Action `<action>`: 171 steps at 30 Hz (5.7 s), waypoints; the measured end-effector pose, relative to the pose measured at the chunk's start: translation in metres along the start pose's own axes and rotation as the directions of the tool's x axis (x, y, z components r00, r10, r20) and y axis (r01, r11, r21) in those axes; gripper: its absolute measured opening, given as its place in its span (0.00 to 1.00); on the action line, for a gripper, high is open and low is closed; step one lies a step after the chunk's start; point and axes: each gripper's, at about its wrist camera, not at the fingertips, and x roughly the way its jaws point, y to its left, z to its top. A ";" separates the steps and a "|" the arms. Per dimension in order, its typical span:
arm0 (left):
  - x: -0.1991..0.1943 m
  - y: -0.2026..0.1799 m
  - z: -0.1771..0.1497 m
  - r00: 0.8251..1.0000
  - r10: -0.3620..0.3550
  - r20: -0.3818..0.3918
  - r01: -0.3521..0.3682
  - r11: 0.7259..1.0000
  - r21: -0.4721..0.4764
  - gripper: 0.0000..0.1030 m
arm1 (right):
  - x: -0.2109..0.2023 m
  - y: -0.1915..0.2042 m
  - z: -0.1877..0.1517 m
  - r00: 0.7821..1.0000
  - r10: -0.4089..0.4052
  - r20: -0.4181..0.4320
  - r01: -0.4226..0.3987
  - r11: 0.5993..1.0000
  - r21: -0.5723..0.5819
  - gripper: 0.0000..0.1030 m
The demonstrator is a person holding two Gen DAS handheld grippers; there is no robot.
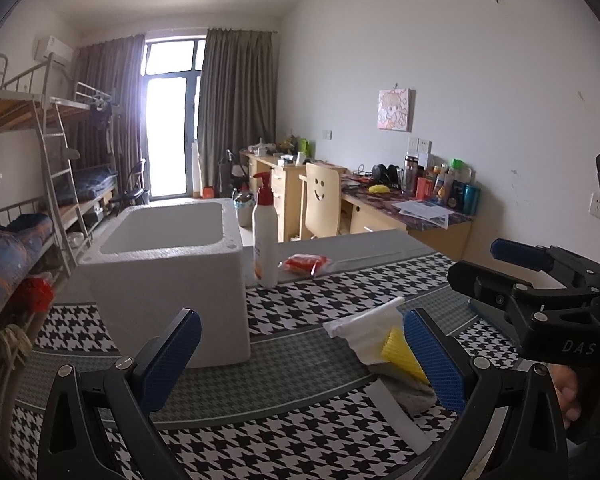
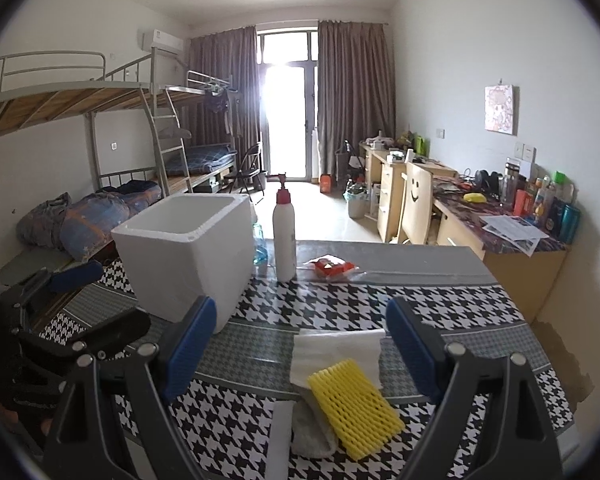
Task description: Organize soft objects
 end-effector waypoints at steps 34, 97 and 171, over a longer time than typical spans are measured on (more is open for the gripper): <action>0.045 -0.030 -0.036 0.982 -0.080 -0.174 0.074 0.997 -0.037 0.99 | 0.004 -0.044 -0.050 0.992 -0.101 -0.074 0.106 0.992 0.067 0.87; 0.111 -0.077 -0.081 0.855 -0.224 -0.468 0.231 0.972 -0.043 0.09 | 0.035 -0.083 -0.101 0.971 -0.102 -0.215 0.143 0.972 0.186 0.87; 0.069 -0.014 -0.027 0.957 -0.121 -0.264 0.130 0.991 0.014 0.09 | 0.045 -0.048 -0.056 0.982 0.036 -0.186 -0.003 0.985 0.173 0.11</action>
